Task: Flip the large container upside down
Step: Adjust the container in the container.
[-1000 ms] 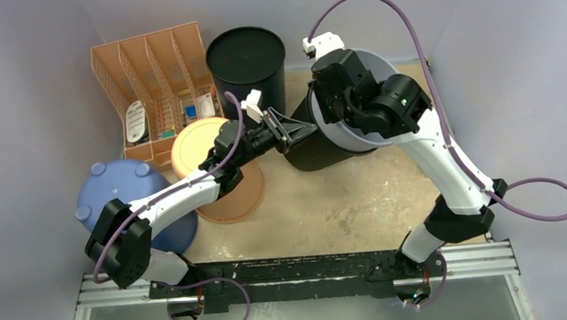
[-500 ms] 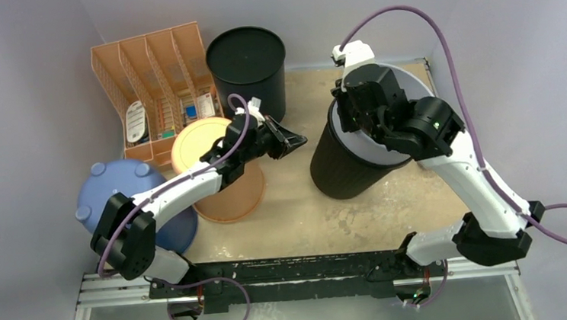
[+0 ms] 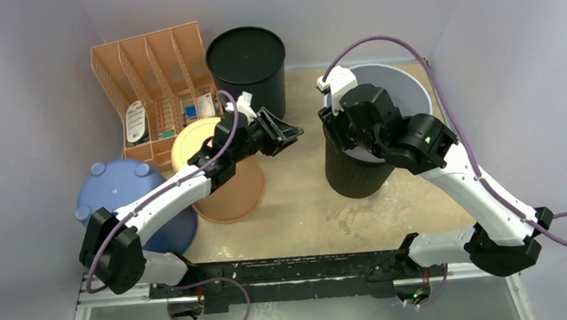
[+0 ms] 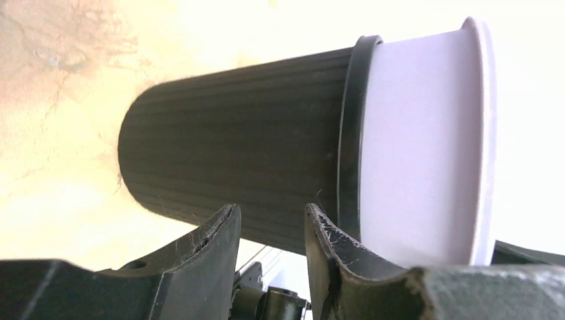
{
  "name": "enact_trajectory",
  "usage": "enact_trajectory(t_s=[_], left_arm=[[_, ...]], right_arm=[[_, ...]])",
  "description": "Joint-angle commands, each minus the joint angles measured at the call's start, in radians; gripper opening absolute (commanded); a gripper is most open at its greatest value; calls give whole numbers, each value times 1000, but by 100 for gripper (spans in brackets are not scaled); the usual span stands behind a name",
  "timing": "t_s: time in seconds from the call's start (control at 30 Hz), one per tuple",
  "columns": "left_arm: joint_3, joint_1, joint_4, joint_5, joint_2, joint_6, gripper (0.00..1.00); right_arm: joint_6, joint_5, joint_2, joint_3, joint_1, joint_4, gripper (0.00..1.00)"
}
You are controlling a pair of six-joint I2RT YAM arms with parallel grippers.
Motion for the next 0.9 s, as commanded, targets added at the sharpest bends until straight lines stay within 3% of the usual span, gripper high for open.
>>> enact_trajectory(t_s=[0.0,0.17,0.37,0.5,0.57,0.7,0.87], left_arm=[[24,34,60,0,-33,12,40],[35,35,127,82,6,12,47],[58,30,192,137,49,11,61],[13,23,267,116,26,4,70],[1,15,290,118,21,13,73],[31,10,260,192,40,46,64],[10,9,260,206,54,54,63]], right_arm=[[-38,-11,-15,-19,-5,-7,59],[78,35,1,99,-4,-21,86],[450,159,154,310,-8,-162,89],[540,158,187,314,-12,-161,89],[551,126,191,304,-40,-137,99],[603,80,202,285,-108,-108,100],[565,47,220,246,-183,-28,78]])
